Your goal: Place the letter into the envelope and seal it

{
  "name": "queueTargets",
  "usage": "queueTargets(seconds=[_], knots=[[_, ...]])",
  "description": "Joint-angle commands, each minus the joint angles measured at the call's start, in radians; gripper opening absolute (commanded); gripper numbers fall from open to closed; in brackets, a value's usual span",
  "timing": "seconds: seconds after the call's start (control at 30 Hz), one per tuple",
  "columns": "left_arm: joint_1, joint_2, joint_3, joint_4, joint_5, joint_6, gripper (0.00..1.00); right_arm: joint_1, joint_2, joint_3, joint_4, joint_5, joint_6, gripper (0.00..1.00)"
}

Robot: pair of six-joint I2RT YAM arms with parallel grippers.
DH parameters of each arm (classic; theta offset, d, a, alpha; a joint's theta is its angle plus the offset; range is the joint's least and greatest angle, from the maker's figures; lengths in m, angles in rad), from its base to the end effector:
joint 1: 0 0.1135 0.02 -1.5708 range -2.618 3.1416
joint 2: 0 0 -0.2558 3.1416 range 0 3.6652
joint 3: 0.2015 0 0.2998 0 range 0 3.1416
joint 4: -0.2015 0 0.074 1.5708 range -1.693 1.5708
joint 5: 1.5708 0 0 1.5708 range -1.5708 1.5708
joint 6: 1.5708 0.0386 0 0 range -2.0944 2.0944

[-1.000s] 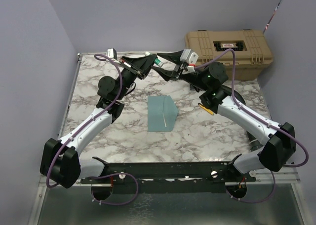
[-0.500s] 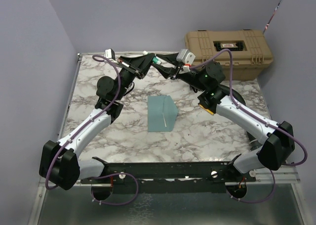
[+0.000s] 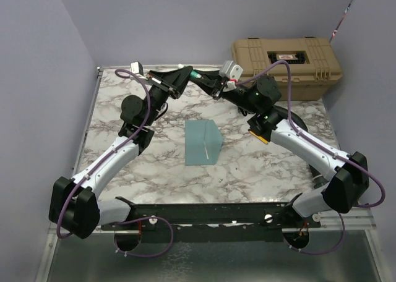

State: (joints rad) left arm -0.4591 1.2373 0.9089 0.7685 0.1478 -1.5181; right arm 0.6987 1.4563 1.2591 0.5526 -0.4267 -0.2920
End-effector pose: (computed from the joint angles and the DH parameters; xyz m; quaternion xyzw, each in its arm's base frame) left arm 0.2979 -0.1536 0.3651 -0.2160 0.4926 -0.7251 0.4300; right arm 0.2906 0.2649 0.4069 -0.4182 0.4083 0.2804 0.7614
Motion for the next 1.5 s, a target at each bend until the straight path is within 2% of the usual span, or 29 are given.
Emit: queueTargets(seconds=[0.0, 0.1, 0.17, 0.27, 0.4, 0.47, 0.57, 0.87, 1.0, 1.03, 1.07, 1.1, 1.13, 1.17, 1.23, 1.3, 1.47], knots=[[-0.002, -0.041, 0.004, 0.03, 0.038, 0.024, 0.19, -0.005, 0.001, 0.028, -0.036, 0.04, 0.015, 0.01], [0.017, -0.061, -0.002, -0.019, 0.051, 0.033, 0.56, -0.007, -0.025, 0.031, -0.077, 0.041, 0.05, 0.01], [0.045, -0.071, 0.003, -0.045, 0.087, 0.019, 0.71, -0.008, -0.045, 0.03, -0.114, 0.028, 0.067, 0.01], [0.091, -0.08, 0.034, -0.123, 0.168, 0.021, 0.83, -0.017, -0.069, 0.035, -0.167, -0.021, 0.112, 0.01], [0.132, -0.057, 0.116, -0.28, 0.3, 0.073, 0.86, -0.022, -0.079, 0.042, -0.212, -0.053, 0.167, 0.01], [0.143, -0.049, 0.142, -0.342, 0.345, 0.097, 0.81, -0.024, -0.083, 0.036, -0.214, -0.064, 0.187, 0.01], [0.156, -0.044, 0.152, -0.367, 0.387, 0.104, 0.66, -0.028, -0.085, 0.03, -0.218, -0.076, 0.205, 0.01], [0.157, -0.021, 0.186, -0.438, 0.471, 0.13, 0.28, -0.046, -0.066, 0.044, -0.216, -0.079, 0.247, 0.0], [0.156, -0.021, 0.191, -0.451, 0.479, 0.134, 0.03, -0.048, -0.061, 0.046, -0.209, -0.072, 0.26, 0.01], [0.157, -0.02, 0.196, -0.457, 0.481, 0.134, 0.0, -0.048, -0.057, 0.044, -0.203, -0.071, 0.262, 0.01], [0.157, -0.019, 0.198, -0.458, 0.48, 0.13, 0.0, -0.048, -0.054, 0.043, -0.194, -0.074, 0.263, 0.04], [0.157, -0.018, 0.196, -0.456, 0.48, 0.12, 0.0, -0.049, -0.05, 0.038, -0.166, -0.084, 0.264, 0.14], [0.156, -0.016, 0.191, -0.448, 0.481, 0.105, 0.0, -0.048, -0.046, 0.025, -0.115, -0.097, 0.266, 0.31], [0.157, -0.015, 0.181, -0.429, 0.484, 0.084, 0.0, -0.048, -0.043, 0.009, -0.049, -0.117, 0.277, 0.42], [0.157, -0.013, 0.15, -0.357, 0.483, 0.018, 0.0, -0.048, -0.024, -0.015, 0.071, -0.144, 0.328, 0.54], [0.157, -0.012, 0.128, -0.272, 0.479, -0.046, 0.0, -0.048, 0.008, 0.003, 0.103, -0.166, 0.338, 0.56], [0.158, -0.01, 0.137, -0.224, 0.458, -0.091, 0.0, -0.048, 0.04, -0.028, 0.198, -0.2, 0.35, 0.56]])
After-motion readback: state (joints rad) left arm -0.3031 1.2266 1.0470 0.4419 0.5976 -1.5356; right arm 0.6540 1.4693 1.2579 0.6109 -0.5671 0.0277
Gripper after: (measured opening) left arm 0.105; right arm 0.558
